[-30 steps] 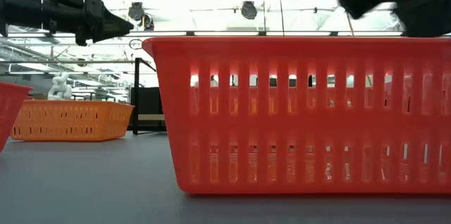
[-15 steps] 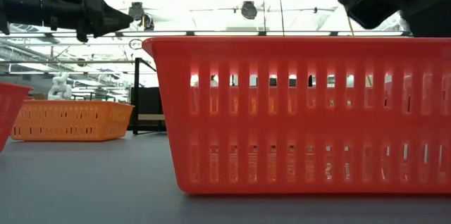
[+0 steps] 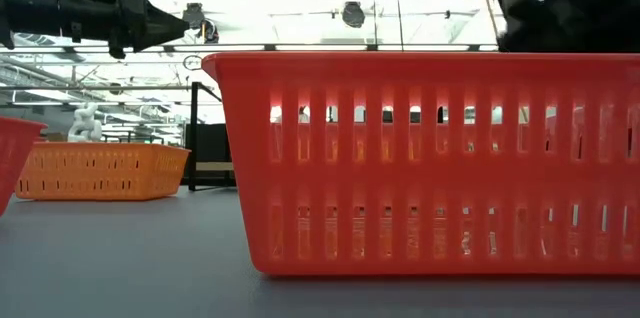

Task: Stack baskets on shelf by color
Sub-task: Put the right red bin on the shelf

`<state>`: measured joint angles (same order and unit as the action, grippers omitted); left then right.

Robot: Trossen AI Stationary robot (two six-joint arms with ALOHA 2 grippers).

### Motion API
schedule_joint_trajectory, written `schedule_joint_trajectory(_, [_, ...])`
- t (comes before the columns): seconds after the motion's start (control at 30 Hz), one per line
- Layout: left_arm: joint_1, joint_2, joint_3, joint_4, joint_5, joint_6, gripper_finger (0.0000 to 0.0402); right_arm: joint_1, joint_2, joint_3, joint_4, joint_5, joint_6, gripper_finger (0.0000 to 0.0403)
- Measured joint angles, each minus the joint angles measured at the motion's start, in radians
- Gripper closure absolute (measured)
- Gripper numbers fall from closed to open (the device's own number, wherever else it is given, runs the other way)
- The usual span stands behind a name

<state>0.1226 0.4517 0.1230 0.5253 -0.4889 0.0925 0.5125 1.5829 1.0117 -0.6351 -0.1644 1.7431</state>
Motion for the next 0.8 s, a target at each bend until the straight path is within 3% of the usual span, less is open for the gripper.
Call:
schedule_joint_trajectory(0.13, [0.000, 0.000, 0.000, 0.002, 0.000, -0.010, 0.0250, -0.001, 0.000, -0.015, 0.004, -0.019, 0.034, 0.0322])
schedule_joint_trajectory(0.27, [0.000, 0.000, 0.000, 0.009, 0.000, -0.019, 0.0250, -0.026, -0.010, 0.020, -0.026, -0.017, -0.034, 0.0390])
schedule_joint_trajectory(0.4, [0.000, 0.000, 0.000, 0.011, 0.001, -0.019, 0.0250, -0.060, -0.030, 0.129, -0.245, 0.015, -0.120, 0.0392])
schedule_joint_trajectory(0.53, [0.000, 0.000, 0.000, 0.011, 0.001, -0.019, 0.0250, -0.103, -0.035, 0.311, -0.514, 0.112, -0.212, 0.0400])
schedule_joint_trajectory(0.8, [0.000, 0.000, 0.000, 0.018, 0.001, -0.043, 0.0250, -0.259, 0.023, 0.681, -0.756, 0.327, -0.536, 0.0401])
